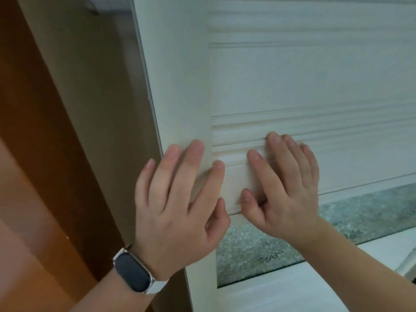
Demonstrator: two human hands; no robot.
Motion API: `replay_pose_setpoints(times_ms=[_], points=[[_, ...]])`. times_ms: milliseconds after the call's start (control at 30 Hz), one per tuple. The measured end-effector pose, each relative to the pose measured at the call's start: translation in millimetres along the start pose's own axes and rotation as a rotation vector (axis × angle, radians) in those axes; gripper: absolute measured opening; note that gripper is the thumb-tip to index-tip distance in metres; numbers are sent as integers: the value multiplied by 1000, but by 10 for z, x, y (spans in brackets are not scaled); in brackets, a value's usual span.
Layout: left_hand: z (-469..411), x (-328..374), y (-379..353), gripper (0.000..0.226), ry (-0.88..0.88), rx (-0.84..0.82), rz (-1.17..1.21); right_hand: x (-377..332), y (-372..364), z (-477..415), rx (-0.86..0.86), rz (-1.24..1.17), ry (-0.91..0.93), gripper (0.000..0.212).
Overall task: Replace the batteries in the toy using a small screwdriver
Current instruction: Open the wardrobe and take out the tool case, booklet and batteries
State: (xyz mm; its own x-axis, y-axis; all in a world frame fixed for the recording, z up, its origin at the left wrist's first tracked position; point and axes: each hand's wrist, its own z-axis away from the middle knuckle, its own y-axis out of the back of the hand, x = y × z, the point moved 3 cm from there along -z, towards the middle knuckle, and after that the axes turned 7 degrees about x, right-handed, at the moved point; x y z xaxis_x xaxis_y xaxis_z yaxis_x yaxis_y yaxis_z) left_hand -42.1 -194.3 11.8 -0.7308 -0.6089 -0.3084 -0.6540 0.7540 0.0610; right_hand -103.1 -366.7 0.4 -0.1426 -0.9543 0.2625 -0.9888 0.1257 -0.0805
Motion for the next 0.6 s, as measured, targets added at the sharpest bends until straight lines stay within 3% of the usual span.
replay_pose_setpoints(times_ms=[600], points=[[-379, 834, -478, 57, 24, 95, 42, 960, 289, 226, -15, 5, -20, 54]])
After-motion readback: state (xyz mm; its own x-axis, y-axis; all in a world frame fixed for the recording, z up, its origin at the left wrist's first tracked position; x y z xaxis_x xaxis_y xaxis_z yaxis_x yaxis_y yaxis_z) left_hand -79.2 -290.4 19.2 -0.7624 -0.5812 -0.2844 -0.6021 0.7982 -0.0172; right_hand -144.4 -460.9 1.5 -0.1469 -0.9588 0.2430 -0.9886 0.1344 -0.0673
